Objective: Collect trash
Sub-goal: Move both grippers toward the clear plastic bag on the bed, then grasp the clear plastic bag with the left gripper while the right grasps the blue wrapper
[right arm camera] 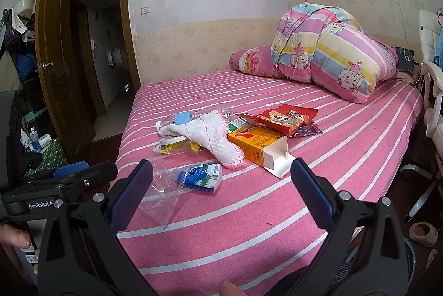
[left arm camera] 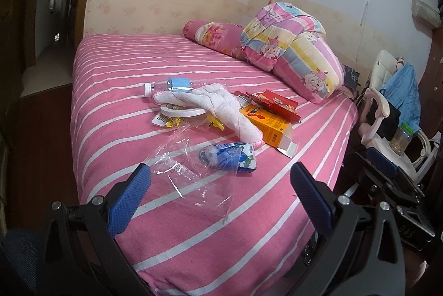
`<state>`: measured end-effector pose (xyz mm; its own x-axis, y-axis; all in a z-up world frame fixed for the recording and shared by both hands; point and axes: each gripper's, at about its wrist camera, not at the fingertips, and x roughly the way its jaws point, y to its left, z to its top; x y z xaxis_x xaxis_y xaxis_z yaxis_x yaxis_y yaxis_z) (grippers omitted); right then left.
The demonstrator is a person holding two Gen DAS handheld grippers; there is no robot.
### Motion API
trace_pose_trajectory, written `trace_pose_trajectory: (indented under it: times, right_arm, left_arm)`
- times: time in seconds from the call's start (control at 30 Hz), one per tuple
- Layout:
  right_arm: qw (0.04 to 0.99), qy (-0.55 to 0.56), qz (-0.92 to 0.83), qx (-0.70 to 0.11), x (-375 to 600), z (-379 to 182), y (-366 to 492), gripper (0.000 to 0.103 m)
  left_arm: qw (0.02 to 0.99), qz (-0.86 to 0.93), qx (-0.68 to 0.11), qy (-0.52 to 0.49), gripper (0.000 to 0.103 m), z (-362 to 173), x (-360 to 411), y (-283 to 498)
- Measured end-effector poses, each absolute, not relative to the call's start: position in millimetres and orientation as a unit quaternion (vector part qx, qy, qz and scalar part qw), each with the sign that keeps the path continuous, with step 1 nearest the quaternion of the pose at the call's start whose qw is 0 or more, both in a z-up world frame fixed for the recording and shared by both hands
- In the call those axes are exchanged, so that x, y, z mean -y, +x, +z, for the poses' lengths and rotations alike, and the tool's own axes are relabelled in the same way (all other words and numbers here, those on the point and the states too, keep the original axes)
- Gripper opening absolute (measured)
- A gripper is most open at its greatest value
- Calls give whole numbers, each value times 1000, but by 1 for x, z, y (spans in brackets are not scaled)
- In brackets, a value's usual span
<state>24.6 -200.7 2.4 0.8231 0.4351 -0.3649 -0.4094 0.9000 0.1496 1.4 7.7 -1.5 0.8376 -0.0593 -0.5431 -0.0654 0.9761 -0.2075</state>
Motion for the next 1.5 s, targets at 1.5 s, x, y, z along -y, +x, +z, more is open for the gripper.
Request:
trace_pose_trajectory:
  times: [1.5]
  right_arm:
    - [902,97,283,-310,193,-20,86,98]
  left_arm:
    - [917,4,-311,-251,98,-39,-62,27]
